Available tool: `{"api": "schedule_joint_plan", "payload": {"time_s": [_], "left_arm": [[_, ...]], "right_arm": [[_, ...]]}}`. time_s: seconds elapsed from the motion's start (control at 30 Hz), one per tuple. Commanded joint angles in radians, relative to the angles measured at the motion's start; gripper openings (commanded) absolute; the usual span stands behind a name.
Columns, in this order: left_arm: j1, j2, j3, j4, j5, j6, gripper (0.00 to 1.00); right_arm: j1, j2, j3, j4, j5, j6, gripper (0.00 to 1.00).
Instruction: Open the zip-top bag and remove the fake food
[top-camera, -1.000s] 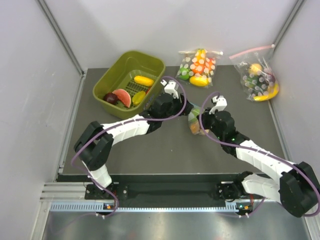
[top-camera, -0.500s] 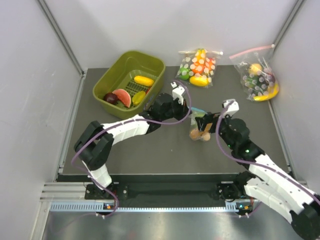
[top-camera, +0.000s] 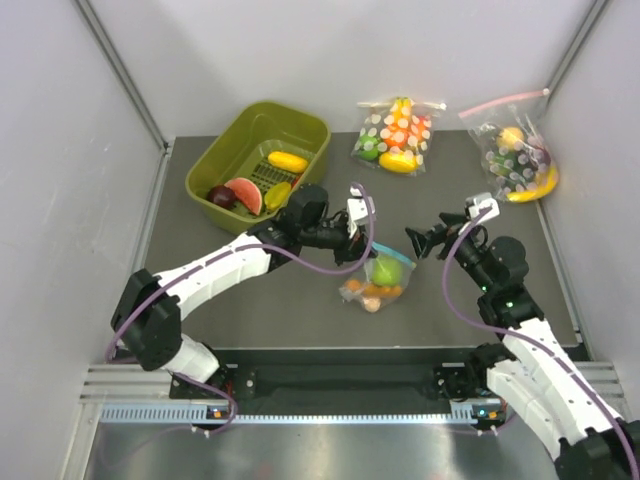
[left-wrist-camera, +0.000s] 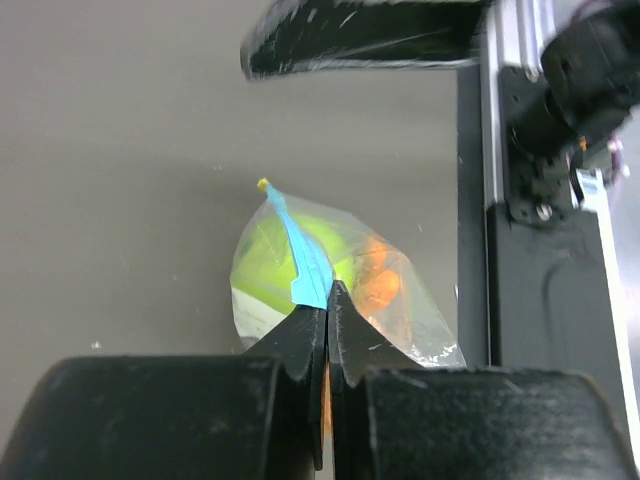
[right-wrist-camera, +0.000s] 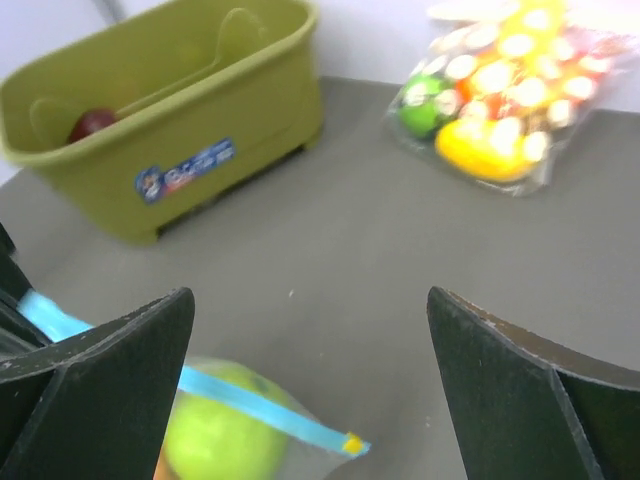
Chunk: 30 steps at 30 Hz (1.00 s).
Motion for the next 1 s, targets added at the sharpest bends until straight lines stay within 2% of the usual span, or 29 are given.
{"api": "schedule_joint_plan", "payload": {"time_s": [0.0, 0.03, 0.13, 0.23, 0.37, 0.43, 0.47, 0.5, 0.53, 0.57, 0.67, 0.9, 0.97], "left_arm": [[0.016, -0.088, -0.017, -0.099, 0.067, 0.131, 0.00], [0.019, -0.112, -0.020, -0.102, 0.072, 0.141, 0.00], [0.051, -0.137, -0.023, -0.127, 0.113, 0.161, 0.00], [0.082, -0.154, -0.019, -0.144, 0.156, 0.168, 0.00], [0.089, -0.163, -0.010, -0.174, 0.223, 0.168, 0.00], [0.091, -0.155, 0.010, -0.200, 0.246, 0.172, 0.00], [0.091, -0.154, 0.019, -0.229, 0.265, 0.181, 0.00], [0.091, -0.152, 0.032, -0.237, 0.269, 0.182, 0.00], [0.091, -0.148, 0.036, -0.247, 0.274, 0.184, 0.00], [0.091, -0.148, 0.038, -0.248, 0.289, 0.184, 0.00], [0.091, -0.143, 0.046, -0.251, 0.314, 0.182, 0.00], [0.091, -0.121, 0.063, -0.273, 0.320, 0.190, 0.00], [0.091, -0.118, 0.059, -0.267, 0.293, 0.193, 0.00]], "right_arm": [[-0.121, 0.012, -0.106, 0.247, -0.423, -0.008, 0.99], [-0.146, 0.021, -0.126, 0.295, -0.556, 0.011, 0.97], [-0.200, 0.070, -0.186, 0.511, -0.759, 0.120, 0.85], [-0.201, 0.144, -0.188, 0.640, -0.887, 0.197, 0.80], [-0.201, 0.286, -0.195, 0.873, -0.984, 0.339, 0.76], [-0.200, 0.348, -0.191, 1.075, -1.034, 0.417, 0.76], [-0.200, 0.412, -0.186, 1.150, -1.048, 0.513, 0.75], [-0.198, 0.446, -0.176, 1.315, -1.060, 0.566, 0.75], [-0.197, 0.481, -0.166, 1.384, -1.077, 0.618, 0.75], [-0.189, 0.539, -0.154, 1.421, -1.085, 0.690, 0.74], [-0.137, 0.612, -0.094, 1.440, -1.100, 0.692, 0.72], [-0.048, 0.666, -0.070, 1.437, -1.094, 0.672, 0.70], [-0.030, 0.669, -0.071, 1.437, -1.097, 0.677, 0.65]]}}
